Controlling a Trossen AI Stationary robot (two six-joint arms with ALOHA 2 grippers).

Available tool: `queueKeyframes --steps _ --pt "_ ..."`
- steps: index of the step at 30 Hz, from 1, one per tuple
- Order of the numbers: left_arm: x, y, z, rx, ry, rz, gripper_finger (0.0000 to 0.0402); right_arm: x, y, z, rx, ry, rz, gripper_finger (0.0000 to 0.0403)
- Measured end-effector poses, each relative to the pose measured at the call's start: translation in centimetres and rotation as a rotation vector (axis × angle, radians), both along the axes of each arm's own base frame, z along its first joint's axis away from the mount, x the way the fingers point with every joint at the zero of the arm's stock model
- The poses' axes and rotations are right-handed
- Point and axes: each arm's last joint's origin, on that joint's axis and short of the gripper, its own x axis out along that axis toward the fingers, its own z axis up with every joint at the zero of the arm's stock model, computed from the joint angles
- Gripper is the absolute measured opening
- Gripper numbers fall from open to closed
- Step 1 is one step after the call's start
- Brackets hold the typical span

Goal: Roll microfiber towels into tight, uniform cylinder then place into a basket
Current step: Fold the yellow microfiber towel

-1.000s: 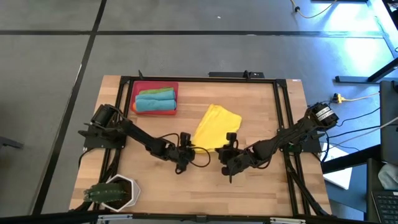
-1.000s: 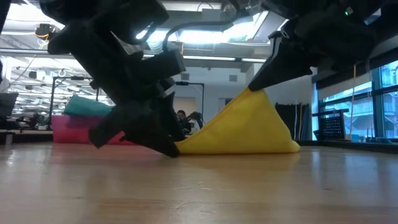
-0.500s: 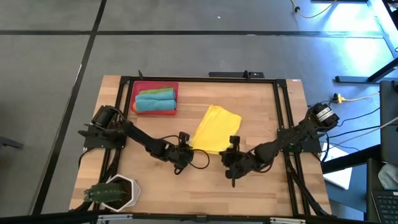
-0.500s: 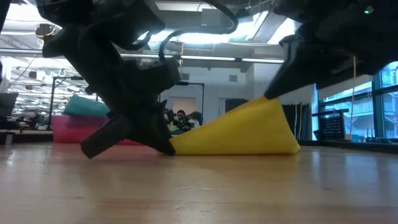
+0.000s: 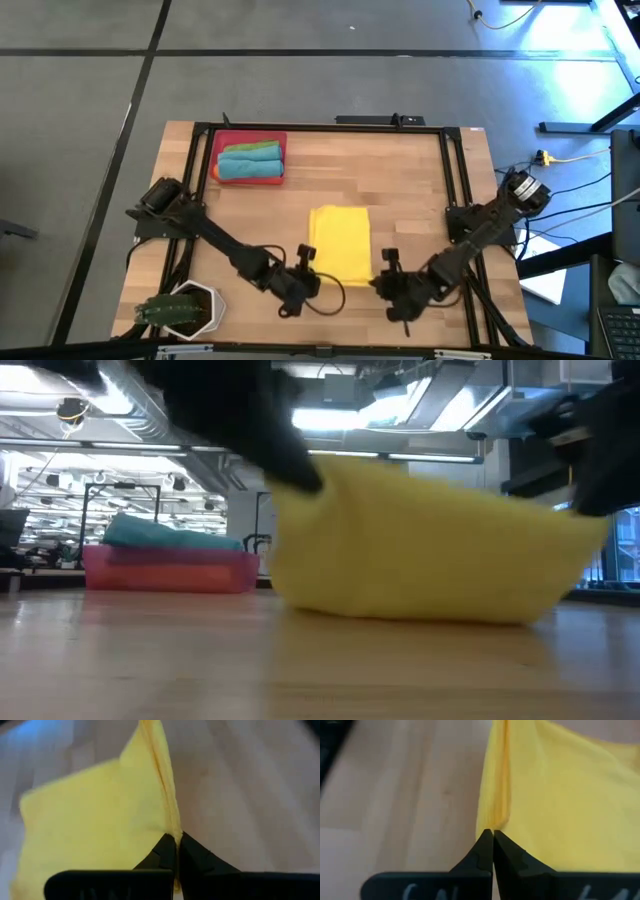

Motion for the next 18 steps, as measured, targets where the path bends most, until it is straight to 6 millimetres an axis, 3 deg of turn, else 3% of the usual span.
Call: queueKeyframes --steps 4,8,18 --pt "0.2 -1.4 2.2 -0.002 -0.005 -0.028 0.0000 -1.0 1.2 0.1 0.013 -0.029 0.003 0.0004" --pt "0.3 -0.9 3.2 0.047 0.044 -0.004 0.0000 -1.2 1.1 0.4 -0.022 -0.063 -0.027 0.0004" --pt "0.7 5.8 2.0 0.116 0.300 0.213 0.0000 0.6 -4.2 1.2 -0.286 -0.080 -0.239 0.0004"
